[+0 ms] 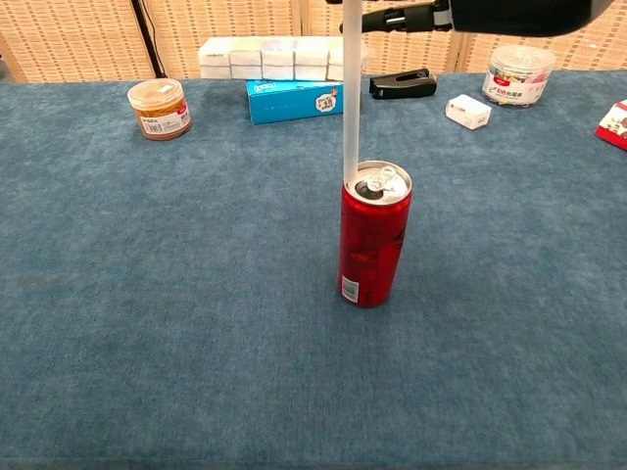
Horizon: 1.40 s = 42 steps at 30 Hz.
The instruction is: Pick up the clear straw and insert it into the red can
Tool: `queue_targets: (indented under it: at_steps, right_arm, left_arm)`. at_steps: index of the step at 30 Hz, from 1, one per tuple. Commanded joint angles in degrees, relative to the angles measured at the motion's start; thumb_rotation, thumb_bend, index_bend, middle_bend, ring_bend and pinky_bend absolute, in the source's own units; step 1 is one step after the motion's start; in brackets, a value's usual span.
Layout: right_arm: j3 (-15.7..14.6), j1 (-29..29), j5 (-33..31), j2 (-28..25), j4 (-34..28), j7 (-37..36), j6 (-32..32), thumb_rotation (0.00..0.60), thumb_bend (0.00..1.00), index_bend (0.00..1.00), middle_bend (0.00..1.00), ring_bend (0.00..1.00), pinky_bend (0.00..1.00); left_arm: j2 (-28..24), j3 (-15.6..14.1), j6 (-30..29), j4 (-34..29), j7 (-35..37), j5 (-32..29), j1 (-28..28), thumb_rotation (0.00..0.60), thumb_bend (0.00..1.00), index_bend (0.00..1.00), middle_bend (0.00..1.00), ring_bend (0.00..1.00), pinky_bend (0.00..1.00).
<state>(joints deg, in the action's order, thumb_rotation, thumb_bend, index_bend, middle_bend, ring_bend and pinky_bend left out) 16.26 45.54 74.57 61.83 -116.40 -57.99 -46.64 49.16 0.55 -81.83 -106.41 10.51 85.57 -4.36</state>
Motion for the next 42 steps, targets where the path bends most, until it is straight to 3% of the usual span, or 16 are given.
queue_targets:
  at_steps: [1,42]
  right_arm:
    - [0.34,0.37,-1.95,1.33,0.62,2.16,0.44,0.6,0.67,0.6,0.0,0.0,0.0]
    - [2.28,-2.86,0.79,0.16,0.39,0.11,2.36,0.6,0.69,0.6,0.0,0.0,0.0]
  left_arm:
    - [-0.03,0.05,0.11,0.06,0.17,-0.11,-0.06,0.6,0.09,0.0,0.0,0.0,0.0]
    - [-0.13,-0.24,0.39,0.04,0.39,0.36,-0.18,0.6,0.09,0.0,0.0,0.0,0.0]
